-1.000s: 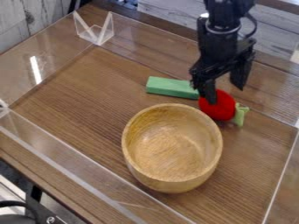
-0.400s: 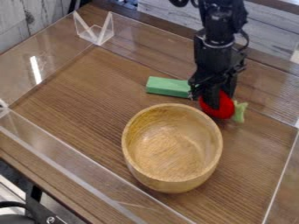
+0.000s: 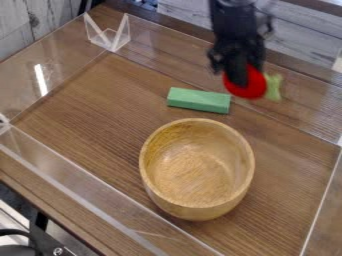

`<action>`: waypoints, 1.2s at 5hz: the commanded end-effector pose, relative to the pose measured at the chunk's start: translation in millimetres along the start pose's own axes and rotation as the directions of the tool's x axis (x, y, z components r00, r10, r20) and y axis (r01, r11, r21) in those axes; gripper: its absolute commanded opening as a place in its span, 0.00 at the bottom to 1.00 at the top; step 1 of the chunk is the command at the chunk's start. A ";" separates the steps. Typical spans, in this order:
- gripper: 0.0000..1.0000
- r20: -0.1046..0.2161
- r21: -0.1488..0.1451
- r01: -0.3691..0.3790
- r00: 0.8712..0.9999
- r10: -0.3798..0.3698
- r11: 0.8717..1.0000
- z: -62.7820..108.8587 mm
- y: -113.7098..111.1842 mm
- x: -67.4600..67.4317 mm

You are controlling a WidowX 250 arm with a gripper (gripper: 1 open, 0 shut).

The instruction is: Move the red object to the left side of the table

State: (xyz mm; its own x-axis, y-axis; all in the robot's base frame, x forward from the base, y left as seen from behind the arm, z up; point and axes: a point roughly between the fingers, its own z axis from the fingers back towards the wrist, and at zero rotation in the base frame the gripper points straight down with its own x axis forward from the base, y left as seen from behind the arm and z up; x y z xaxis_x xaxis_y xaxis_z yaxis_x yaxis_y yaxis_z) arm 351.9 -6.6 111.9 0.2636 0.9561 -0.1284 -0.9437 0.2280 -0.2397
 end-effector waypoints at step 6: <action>0.00 0.012 -0.118 -0.046 0.999 0.047 0.992 60.0 38.4 22.1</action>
State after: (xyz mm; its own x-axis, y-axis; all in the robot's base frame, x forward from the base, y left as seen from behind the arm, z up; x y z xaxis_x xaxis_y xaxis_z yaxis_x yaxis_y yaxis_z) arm 309.6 33.9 142.7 0.2089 0.9668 -0.1475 -0.9399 0.1568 -0.3034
